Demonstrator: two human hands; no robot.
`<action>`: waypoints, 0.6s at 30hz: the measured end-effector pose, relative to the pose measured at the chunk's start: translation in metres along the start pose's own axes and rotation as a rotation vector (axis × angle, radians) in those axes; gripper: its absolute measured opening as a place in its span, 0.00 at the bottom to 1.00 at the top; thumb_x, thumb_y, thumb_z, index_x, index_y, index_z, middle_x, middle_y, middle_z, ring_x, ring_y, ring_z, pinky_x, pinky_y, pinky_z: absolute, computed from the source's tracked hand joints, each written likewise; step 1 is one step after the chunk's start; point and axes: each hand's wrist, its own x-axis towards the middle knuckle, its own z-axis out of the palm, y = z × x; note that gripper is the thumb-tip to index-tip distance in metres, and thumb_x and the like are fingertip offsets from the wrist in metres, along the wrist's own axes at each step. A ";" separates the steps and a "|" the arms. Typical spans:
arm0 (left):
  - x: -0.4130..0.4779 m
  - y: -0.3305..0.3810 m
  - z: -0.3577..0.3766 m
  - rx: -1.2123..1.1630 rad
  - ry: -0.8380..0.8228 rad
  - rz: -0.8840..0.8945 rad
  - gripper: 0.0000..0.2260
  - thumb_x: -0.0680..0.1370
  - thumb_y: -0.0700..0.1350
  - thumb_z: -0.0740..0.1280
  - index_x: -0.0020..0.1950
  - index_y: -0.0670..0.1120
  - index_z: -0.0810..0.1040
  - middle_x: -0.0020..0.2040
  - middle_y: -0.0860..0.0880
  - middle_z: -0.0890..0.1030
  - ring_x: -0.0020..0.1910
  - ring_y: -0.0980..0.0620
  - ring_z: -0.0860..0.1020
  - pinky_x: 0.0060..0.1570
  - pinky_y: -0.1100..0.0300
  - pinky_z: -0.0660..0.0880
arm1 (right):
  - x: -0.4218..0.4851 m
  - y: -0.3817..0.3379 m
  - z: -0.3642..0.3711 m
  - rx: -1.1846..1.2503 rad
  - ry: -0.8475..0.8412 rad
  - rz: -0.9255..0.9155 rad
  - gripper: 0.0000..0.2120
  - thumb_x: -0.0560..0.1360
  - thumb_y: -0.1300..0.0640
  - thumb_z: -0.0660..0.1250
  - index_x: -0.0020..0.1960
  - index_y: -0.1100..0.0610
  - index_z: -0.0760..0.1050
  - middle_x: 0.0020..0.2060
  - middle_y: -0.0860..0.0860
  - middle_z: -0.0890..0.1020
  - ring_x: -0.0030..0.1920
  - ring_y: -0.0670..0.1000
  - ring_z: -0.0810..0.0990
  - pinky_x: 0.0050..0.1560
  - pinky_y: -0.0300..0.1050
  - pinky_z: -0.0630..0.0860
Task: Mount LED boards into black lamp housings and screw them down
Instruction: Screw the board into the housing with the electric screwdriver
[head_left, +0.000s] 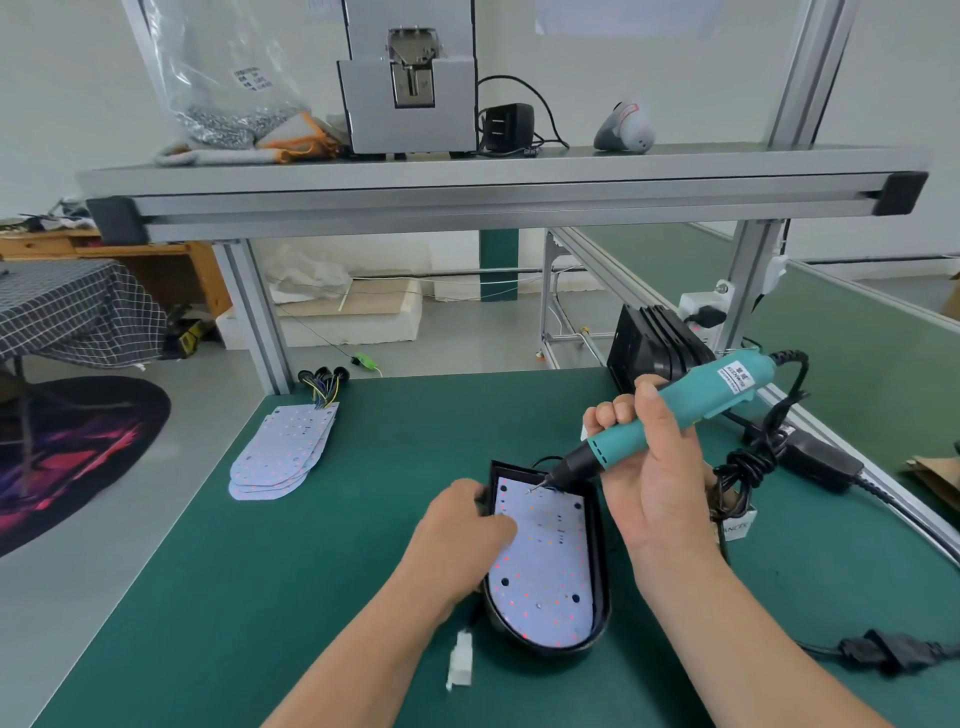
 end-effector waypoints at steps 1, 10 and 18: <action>0.001 -0.002 0.003 -0.005 -0.014 0.008 0.09 0.67 0.46 0.66 0.45 0.46 0.75 0.36 0.53 0.76 0.35 0.49 0.71 0.38 0.55 0.68 | 0.000 0.001 0.000 -0.018 -0.014 -0.004 0.03 0.82 0.58 0.69 0.51 0.51 0.77 0.38 0.50 0.72 0.39 0.51 0.73 0.56 0.49 0.76; 0.005 -0.005 0.010 -0.029 -0.008 0.029 0.08 0.67 0.47 0.65 0.44 0.48 0.72 0.35 0.54 0.73 0.35 0.49 0.69 0.37 0.56 0.66 | -0.001 0.013 0.008 -0.124 -0.057 -0.020 0.05 0.80 0.57 0.71 0.52 0.53 0.75 0.38 0.51 0.71 0.39 0.53 0.73 0.55 0.50 0.74; 0.007 -0.008 0.010 -0.020 0.000 0.045 0.08 0.68 0.48 0.65 0.45 0.48 0.72 0.36 0.55 0.72 0.35 0.50 0.68 0.36 0.56 0.65 | 0.000 0.018 0.011 -0.148 -0.060 -0.024 0.06 0.80 0.59 0.69 0.53 0.55 0.72 0.38 0.52 0.70 0.39 0.54 0.72 0.54 0.52 0.73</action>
